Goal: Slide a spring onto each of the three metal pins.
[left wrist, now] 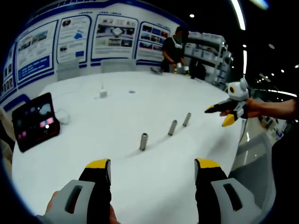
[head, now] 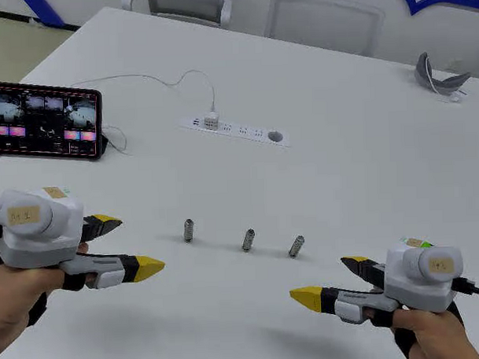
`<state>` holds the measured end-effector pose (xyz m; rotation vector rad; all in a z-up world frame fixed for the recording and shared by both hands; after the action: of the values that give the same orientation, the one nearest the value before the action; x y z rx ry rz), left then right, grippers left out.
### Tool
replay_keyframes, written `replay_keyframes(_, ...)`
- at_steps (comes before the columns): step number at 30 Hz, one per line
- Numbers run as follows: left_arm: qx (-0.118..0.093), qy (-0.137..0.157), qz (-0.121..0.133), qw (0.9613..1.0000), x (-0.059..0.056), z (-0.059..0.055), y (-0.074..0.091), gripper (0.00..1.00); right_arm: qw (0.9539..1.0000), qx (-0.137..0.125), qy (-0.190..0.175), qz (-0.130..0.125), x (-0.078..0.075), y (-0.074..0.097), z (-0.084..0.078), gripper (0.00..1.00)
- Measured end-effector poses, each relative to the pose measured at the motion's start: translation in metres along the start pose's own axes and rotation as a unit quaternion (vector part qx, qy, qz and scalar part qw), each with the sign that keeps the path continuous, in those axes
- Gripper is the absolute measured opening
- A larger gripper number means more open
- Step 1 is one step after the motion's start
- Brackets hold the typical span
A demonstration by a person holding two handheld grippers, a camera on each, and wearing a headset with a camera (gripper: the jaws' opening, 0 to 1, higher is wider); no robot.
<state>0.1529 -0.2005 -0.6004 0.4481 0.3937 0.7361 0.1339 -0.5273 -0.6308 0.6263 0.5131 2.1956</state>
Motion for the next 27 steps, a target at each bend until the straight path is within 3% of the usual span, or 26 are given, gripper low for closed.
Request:
replay_keyframes(5, 0.001, -0.003, -0.007, 1.0000, -0.0019, 0.0006, 0.0001, 0.76, 1.0000, 0.001, -0.001, -0.001, -0.0004, 0.0003, 0.0004, 0.90)
replay_keyframes(14, 0.007, -0.004, -0.023, 0.9997, -0.0030, 0.0011, 0.0001, 0.68, 1.0000, 0.002, -0.001, -0.004, -0.0019, 0.0010, 0.0006, 0.91)
replay_keyframes(27, 0.010, -0.002, -0.020, 0.9998, 0.0024, 0.0012, 0.0023, 0.65, 1.0000, 0.000, 0.001, -0.004, -0.0027, 0.0007, 0.0019, 0.92)
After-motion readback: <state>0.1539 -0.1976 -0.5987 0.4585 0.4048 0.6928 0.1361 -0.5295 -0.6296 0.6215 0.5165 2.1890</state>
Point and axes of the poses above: the centre of the closed fingertips' face, and the gripper's own axes: y roughly backward along the fingers, x roughly to its left, z roughly out of its top, the point moved 5 cm from there along y, roughly backward along the fingers, and after that the axes turned 2 degrees about -x, right-handed, at the moved point
